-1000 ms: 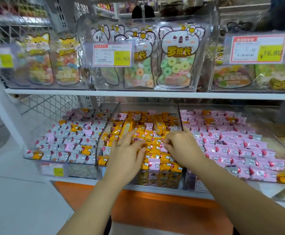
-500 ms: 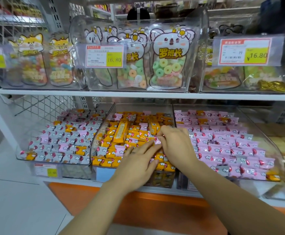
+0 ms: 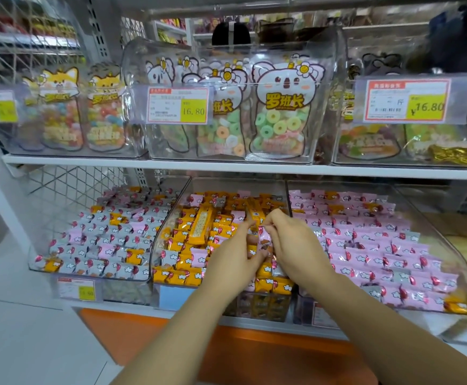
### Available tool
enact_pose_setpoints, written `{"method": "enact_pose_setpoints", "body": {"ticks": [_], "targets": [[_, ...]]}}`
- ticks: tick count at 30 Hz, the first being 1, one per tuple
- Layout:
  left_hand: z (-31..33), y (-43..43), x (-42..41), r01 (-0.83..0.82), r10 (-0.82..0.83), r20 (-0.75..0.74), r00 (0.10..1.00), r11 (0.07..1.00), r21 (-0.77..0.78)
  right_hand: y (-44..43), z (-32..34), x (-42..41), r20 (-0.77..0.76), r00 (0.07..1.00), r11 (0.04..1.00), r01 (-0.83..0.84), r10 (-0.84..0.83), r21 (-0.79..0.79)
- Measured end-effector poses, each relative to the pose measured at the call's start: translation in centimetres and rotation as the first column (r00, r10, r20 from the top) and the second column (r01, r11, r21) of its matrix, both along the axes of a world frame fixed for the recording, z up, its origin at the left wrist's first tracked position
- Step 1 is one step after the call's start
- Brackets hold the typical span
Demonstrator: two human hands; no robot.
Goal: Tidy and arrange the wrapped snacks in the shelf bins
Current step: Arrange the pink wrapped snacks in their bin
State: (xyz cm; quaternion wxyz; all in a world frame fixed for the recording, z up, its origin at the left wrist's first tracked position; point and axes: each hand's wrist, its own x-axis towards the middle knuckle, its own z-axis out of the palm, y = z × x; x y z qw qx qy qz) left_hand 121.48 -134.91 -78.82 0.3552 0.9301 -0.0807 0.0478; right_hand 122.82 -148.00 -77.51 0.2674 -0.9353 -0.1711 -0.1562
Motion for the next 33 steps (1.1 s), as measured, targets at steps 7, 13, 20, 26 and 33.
{"method": "enact_pose_setpoints", "body": {"ticks": [7,13,20,26,33], "targets": [[1.1,-0.6,-1.1,-0.004,0.015,0.225,0.974,0.999,-0.048,-0.9,1.0,-1.9,0.21,0.973,0.958,-0.144,0.092,0.249],[2.0,-2.7,-0.4,0.097,-0.058,0.392,0.918,0.992,-0.08,-3.4,1.4,-3.5,0.333,0.938,0.966,-0.168,0.096,0.196],[1.4,-8.8,-0.1,0.289,-0.294,0.351,0.889,0.955,0.068,-10.5,0.0,-5.3,0.264,0.953,0.974,0.093,-0.147,0.206],[0.5,-10.5,0.2,0.25,-0.343,0.326,0.881,0.923,0.293,-15.5,-0.7,-4.5,0.199,0.936,0.944,0.246,-0.29,0.218],[-0.8,-10.9,0.5,0.184,-0.335,0.328,0.883,0.891,0.415,-16.6,-2.0,-3.2,-0.016,0.955,0.953,0.297,-0.297,0.05]]}}
